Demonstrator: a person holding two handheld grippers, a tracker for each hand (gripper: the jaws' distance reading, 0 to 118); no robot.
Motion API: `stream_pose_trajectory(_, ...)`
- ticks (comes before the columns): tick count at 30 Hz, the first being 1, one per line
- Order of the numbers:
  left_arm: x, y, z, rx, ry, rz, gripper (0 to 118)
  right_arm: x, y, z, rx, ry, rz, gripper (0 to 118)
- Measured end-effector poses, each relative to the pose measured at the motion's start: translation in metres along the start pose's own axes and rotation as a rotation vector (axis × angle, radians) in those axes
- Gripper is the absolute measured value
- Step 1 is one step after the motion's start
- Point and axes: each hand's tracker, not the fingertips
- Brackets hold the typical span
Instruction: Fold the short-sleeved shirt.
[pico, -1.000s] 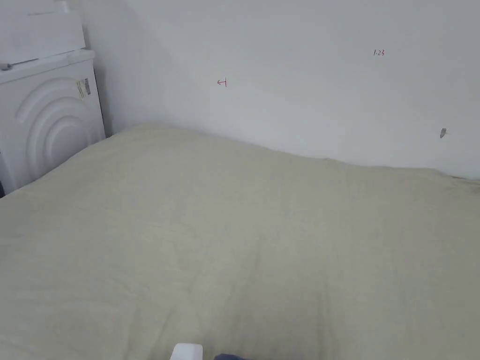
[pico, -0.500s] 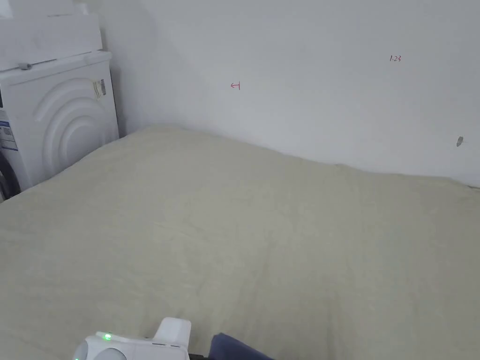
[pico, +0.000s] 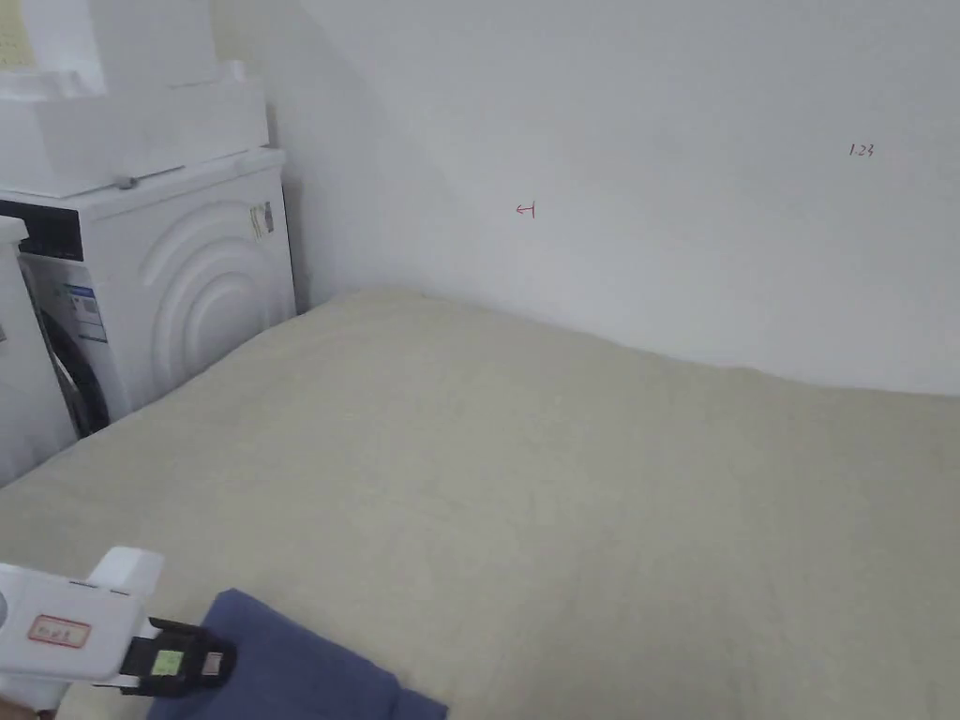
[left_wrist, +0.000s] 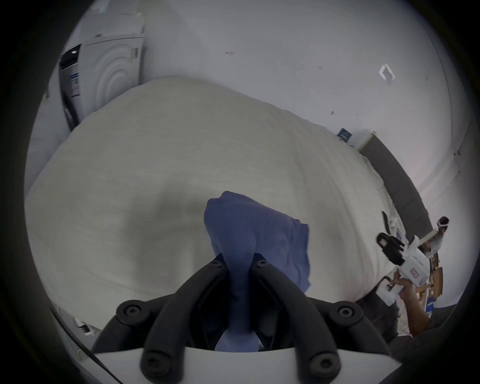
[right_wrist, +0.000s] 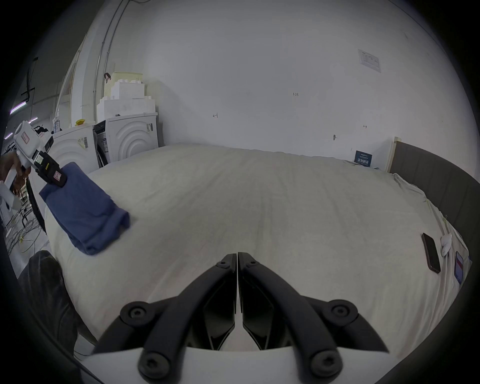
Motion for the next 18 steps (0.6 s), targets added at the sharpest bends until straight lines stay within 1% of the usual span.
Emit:
stream_pose_trajectory(1, -0.016, 0.003, 0.002, -0.002, 0.052, 0.019, 9, 0.000, 0.000, -0.002, -0.005, -0.001, -0.001, 1)
stream_pose_trajectory(3, -0.045, 0.011, 0.006, -0.016, 0.062, 0.029, 9, -0.001, -0.001, -0.004, -0.011, -0.003, -0.004, 1)
stream_pose_trajectory(7, -0.090, 0.027, 0.012, -0.072, 0.203, 0.023, 9, -0.003, 0.001, -0.008, -0.026, -0.022, 0.000, 1)
stream_pose_trajectory(12, -0.140, 0.046, 0.023, -0.080, 0.319, 0.072, 9, -0.002, 0.005, -0.010, -0.034, -0.042, -0.003, 1)
stream_pose_trajectory(15, -0.157, 0.053, 0.023, -0.098, 0.389, 0.075, 9, -0.002, 0.008, -0.011, -0.037, -0.052, 0.001, 1)
stream_pose_trajectory(16, -0.136, 0.048, 0.025, -0.109, 0.397, 0.075, 9, -0.003, 0.008, -0.011, -0.037, -0.057, 0.002, 1)
stream_pose_trajectory(18, -0.138, 0.047, 0.019, -0.115, 0.434, 0.078, 9, -0.003, 0.008, -0.012, -0.036, -0.065, 0.001, 1)
